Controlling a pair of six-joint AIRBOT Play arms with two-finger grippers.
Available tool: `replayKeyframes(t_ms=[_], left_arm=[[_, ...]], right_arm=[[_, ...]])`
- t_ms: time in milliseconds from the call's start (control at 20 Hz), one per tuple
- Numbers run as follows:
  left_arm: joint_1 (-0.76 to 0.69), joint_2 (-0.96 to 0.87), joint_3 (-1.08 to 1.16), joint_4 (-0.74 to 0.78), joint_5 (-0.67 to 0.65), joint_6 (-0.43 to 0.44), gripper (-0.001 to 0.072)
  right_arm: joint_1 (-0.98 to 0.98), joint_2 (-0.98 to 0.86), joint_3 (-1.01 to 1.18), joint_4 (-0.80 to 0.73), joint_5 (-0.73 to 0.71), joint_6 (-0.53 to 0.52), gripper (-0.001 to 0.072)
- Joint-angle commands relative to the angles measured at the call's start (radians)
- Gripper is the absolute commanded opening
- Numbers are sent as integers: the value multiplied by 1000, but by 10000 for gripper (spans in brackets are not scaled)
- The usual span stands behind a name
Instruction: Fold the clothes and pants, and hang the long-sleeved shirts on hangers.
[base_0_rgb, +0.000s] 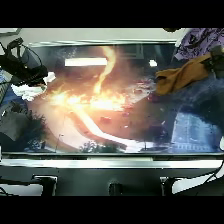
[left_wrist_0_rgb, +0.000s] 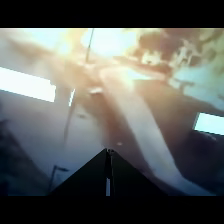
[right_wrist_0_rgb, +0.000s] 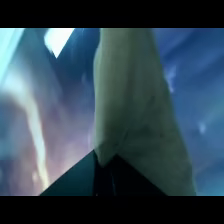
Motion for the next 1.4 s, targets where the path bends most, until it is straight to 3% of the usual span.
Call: replayKeyframes(t_ms=[0,300,550,900,1350], left_arm=[[1,1,0,0,-39,0,16],[1,2,0,0,-54,-15,16],[1,3,0,0,-55,-15,16],[1,3,0,0,-91,-15,16],[1,15,0,0,-106,-14,17]], right_arm=[[-75,11,8,-20,-45,132,25],[-138,68,7,-240,51,290,24],[-196,106,-26,-389,256,289,24],[-232,225,-231,-571,344,245,25],[-232,499,-788,-719,216,291,25]])
